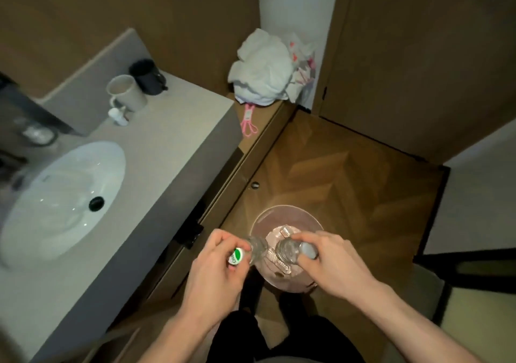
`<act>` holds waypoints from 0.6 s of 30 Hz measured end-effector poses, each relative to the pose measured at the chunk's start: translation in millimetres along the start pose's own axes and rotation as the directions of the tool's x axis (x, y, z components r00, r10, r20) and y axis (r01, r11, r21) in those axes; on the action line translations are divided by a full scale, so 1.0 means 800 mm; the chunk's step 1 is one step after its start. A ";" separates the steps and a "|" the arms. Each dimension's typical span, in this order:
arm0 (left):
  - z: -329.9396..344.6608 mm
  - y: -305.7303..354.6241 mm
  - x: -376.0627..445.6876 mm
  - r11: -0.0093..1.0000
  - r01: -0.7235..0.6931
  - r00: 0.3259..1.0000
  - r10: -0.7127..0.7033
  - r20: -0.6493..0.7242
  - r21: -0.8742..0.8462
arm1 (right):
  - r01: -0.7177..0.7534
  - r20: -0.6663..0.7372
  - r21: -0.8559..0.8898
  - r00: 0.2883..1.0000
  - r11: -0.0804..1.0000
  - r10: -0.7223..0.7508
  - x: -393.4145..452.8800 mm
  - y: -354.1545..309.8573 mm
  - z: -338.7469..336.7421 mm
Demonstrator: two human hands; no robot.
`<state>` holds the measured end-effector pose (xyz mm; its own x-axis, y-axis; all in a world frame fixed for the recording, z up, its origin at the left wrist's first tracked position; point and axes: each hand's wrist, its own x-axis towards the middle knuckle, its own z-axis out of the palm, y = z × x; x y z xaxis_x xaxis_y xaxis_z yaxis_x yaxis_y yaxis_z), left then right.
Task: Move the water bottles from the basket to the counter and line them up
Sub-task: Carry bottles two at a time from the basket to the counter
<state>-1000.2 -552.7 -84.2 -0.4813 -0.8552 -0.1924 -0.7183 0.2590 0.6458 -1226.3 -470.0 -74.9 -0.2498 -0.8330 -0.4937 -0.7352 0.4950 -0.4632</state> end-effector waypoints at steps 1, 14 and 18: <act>-0.008 0.004 -0.019 0.999 0.033 0.999 -0.034 -0.041 -0.016 | 0.054 0.008 -0.023 0.999 0.998 -0.054 -0.007 -0.004 -0.002; -0.099 -0.028 -0.314 0.905 0.334 0.733 -0.424 -0.531 -0.262 | 0.656 0.335 -0.261 0.750 0.709 -0.570 -0.114 -0.202 0.052; -0.123 -0.053 -0.437 0.866 0.366 0.602 -0.499 -0.623 -0.340 | 0.804 0.411 -0.282 0.595 0.524 -0.691 -0.179 -0.287 0.114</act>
<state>-751.9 -308.9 28.0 0.3815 -0.9241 0.0225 -0.6279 -0.2412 0.7400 -964.4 -441.8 34.9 0.6185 -0.7355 -0.2765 -0.7636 -0.4797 -0.4321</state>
